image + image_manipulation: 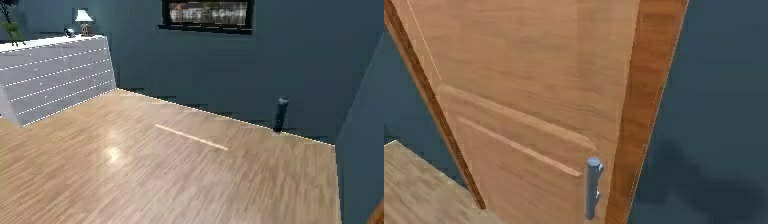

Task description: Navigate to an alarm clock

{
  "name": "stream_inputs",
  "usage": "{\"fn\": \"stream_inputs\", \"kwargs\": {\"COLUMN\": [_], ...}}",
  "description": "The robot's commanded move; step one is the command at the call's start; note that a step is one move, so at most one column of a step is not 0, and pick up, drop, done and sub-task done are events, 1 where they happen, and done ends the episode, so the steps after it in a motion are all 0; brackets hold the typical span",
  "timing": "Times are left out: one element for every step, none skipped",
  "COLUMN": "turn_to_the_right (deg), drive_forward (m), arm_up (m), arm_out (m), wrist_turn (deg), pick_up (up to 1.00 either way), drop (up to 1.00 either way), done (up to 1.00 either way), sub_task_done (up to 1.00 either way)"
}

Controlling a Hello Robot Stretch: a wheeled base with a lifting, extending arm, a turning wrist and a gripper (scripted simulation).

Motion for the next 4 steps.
{"fn": "stream_inputs", "kwargs": {"turn_to_the_right": [-45.0, -6.0, 0.0, 27.0], "drive_forward": [0.00, 0.00, 0.15, 0.00], "arm_up": [0.00, 0.00, 0.00, 0.00], "arm_out": [0.00, 0.00, 0.00, 0.00], "wrist_turn": [0.0, 0.0, 0.0, 0.0], "pick_up": [0.00, 0.00, 0.00, 0.00], "drop": [0.00, 0.00, 0.00, 0.00], "done": [0.00, 0.00, 0.00, 0.00], "sub_task_done": [0.00, 0.00, 0.00, 0.00]}}
